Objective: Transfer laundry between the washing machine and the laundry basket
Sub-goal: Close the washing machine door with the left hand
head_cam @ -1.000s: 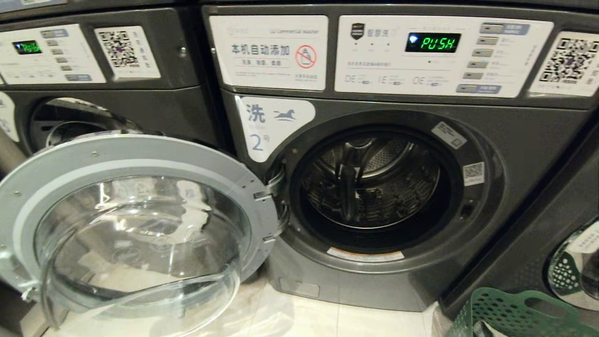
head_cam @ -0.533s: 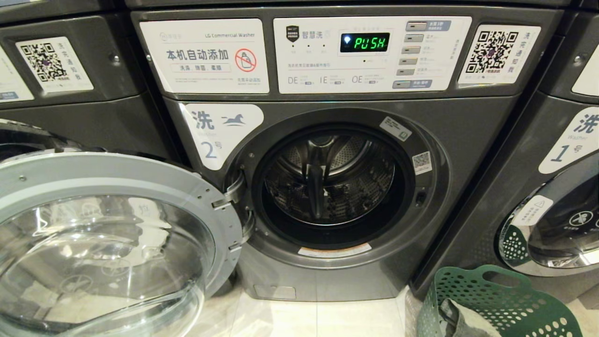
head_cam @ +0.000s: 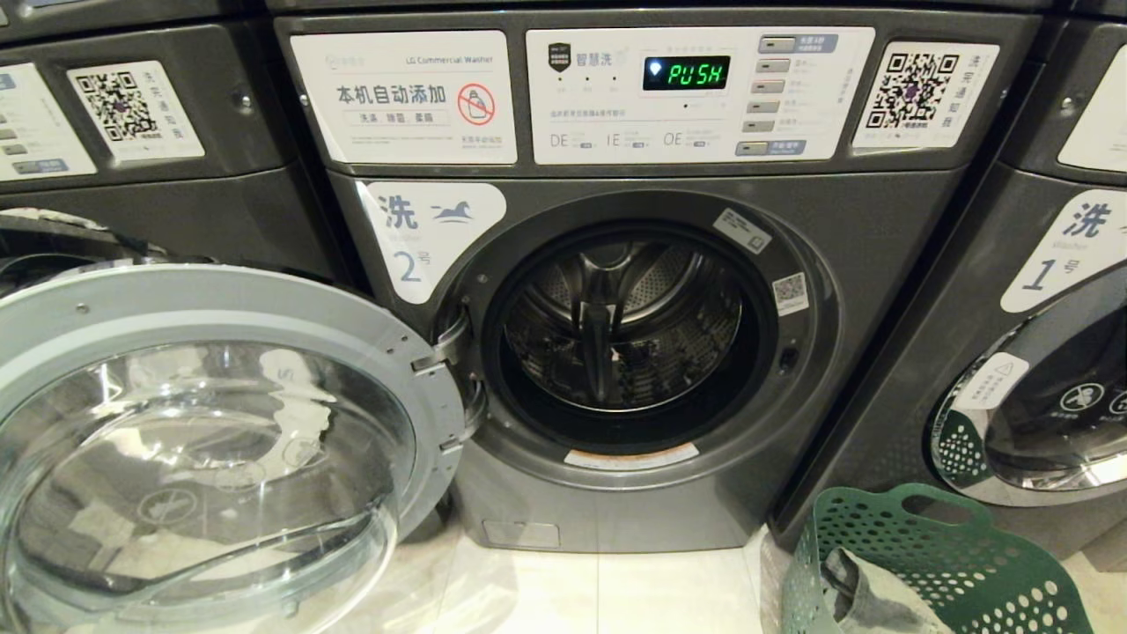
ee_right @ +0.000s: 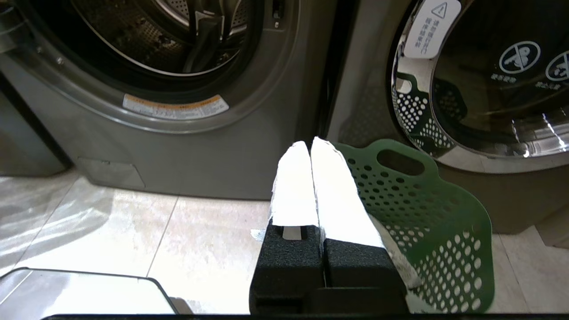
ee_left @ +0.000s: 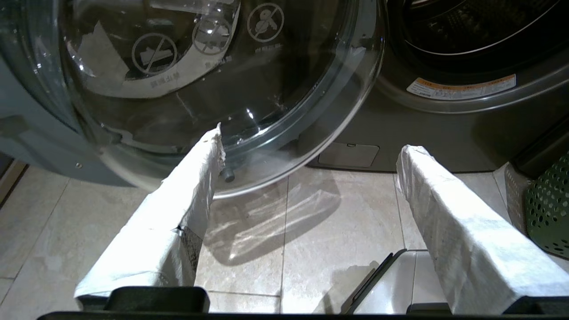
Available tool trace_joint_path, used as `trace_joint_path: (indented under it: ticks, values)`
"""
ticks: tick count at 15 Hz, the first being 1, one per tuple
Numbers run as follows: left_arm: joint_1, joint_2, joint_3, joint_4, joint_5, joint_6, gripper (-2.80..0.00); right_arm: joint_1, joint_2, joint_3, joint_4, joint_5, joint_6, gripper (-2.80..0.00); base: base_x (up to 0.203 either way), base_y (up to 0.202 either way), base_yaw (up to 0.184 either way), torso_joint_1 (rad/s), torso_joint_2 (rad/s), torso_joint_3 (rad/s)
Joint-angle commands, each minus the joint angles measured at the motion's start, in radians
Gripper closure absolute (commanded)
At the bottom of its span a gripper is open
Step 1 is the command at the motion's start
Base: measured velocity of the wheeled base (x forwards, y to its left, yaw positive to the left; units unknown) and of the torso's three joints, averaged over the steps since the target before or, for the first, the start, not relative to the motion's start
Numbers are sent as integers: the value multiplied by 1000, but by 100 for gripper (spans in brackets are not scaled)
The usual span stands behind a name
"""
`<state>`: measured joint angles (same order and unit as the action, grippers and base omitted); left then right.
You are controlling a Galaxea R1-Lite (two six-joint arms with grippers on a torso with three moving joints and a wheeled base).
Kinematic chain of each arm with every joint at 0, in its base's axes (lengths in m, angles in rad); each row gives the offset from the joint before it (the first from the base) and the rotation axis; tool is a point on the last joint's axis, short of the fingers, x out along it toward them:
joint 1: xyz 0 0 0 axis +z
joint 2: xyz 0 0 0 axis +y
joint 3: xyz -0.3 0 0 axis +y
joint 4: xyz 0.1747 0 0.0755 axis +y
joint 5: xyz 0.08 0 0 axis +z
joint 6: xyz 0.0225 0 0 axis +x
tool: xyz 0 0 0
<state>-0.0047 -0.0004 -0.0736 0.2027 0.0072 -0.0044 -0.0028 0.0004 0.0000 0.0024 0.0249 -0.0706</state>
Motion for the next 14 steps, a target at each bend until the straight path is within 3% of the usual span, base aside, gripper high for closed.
trace_joint_path:
  ticks: [1,8,13,14]
  values:
    - [0,-3,0,1,0,0,-280,0,0,0,0,0,0,0,-203,0,1,-2,7,7]
    - [0,-1,0,1,0,0,-280,0,0,0,-2,3,-1,0,-190,0,1,3,2,2]
    - [0,-1,-10,1,-1,23,-280,0,0,0,0,6,-9,0,-18,0,0,-1,0,0]
    - [1,2,-60,0,-3,42,-280,0,0,0,1,3,-9,0,0,0,0,0,0,0]
